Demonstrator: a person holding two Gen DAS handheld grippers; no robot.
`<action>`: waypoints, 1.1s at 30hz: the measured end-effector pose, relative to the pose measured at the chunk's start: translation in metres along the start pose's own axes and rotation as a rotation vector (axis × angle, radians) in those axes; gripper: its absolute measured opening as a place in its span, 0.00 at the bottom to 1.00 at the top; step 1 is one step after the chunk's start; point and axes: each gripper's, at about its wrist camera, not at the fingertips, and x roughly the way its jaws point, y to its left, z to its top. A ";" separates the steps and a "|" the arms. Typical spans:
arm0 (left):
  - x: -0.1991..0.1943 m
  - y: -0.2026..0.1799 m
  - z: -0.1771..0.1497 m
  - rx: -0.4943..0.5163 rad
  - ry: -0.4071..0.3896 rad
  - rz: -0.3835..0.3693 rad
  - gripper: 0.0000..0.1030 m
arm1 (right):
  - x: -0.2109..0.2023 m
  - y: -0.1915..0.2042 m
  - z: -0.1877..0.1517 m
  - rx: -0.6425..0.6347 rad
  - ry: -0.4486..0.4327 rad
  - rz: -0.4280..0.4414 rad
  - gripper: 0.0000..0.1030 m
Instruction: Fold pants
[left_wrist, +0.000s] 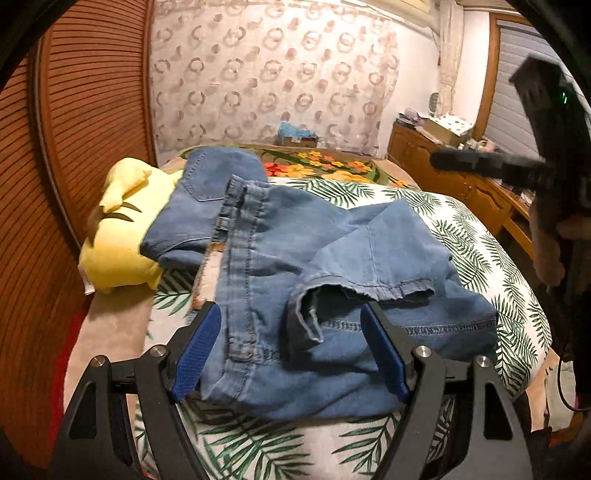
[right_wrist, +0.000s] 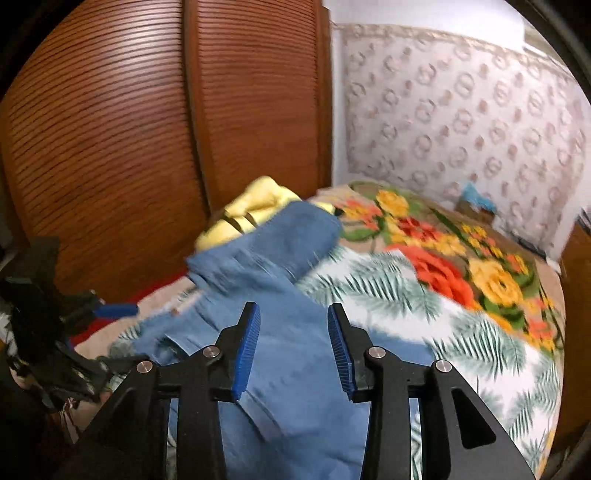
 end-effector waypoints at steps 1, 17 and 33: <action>0.002 -0.003 0.000 0.009 0.003 -0.006 0.75 | 0.002 -0.001 -0.004 0.016 0.017 -0.008 0.39; 0.033 -0.012 0.001 0.064 0.051 -0.038 0.35 | 0.043 0.023 -0.034 0.145 0.194 0.015 0.45; 0.035 -0.011 0.003 0.070 0.037 -0.029 0.09 | 0.078 0.037 -0.017 0.221 0.215 0.170 0.09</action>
